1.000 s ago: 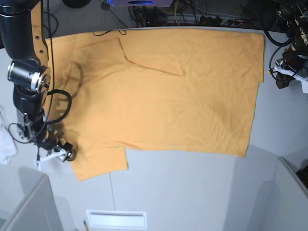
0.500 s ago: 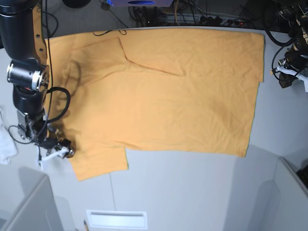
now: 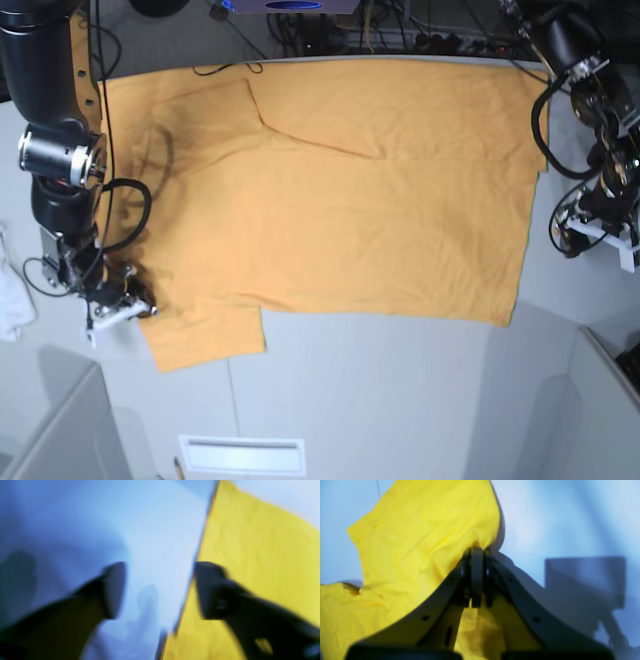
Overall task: Fold the T-shirt properly
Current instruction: 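Reach both grippers down to the shirt's hem corners and grasp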
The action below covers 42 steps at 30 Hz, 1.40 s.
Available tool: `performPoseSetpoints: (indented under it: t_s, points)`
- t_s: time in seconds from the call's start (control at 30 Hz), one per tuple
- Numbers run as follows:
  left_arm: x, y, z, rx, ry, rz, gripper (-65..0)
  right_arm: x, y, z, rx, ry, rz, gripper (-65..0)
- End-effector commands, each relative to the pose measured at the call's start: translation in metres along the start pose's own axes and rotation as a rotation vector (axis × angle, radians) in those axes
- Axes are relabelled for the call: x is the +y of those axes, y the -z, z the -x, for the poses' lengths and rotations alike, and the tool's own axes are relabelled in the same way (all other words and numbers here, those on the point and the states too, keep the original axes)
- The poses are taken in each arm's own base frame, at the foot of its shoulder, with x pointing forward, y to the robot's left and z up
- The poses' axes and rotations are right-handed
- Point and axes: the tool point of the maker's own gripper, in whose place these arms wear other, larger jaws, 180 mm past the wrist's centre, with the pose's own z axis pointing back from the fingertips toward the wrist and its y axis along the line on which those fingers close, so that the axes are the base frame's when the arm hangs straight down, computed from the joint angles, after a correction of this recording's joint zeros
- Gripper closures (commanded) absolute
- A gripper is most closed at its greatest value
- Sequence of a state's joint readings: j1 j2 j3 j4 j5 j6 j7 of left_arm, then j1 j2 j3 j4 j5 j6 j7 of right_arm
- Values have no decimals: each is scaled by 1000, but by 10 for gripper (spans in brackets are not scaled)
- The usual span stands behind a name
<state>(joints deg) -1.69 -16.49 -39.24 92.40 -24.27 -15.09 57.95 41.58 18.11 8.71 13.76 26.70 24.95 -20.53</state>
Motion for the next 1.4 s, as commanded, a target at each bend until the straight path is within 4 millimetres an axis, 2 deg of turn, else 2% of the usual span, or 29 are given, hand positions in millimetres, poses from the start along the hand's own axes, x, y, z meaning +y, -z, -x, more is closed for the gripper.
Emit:
performPoseSetpoints:
  t_s: [0.0,0.07,0.13,0.27,0.4,0.53,0.77,1.07,1.13,1.37]
  points:
    - [2,4,-23,-48,-13,0,-556,4,-5,-26,-46,-19,-6,0]
    - [-3,25,-33,-27,-38,13,-602,3,-6,-26,-47,-20,-5,0]
    - [-10,43,-42,7,-20,25,-599,3,-6,-26,-47,-20,-5,0]
    - [-40,79,-58,47,-5,89,-601,3,-6,-26,-47,-20,-5,0]
    - [-58,111,-54,82,-45,128,-601,3,-6,-27,-49,-21,-5,0]
    - [-78,131,-44,130,-48,155,-601,3,-6,-28,-52,-21,-5,0]
    - [-100,148,-17,182,-14,174,-601,4,-6,-28,-53,-23,-6,0]
    - [-136,151,-3,199,-19,230,-596,3,-6,-27,-51,-22,-5,0]
    - [-139,152,-1,202,-19,234,-548,3,-6,-27,-51,-22,-5,0]
    - [-133,152,15,225,-23,225,-196,2,-6,-24,-49,-20,-2,0]
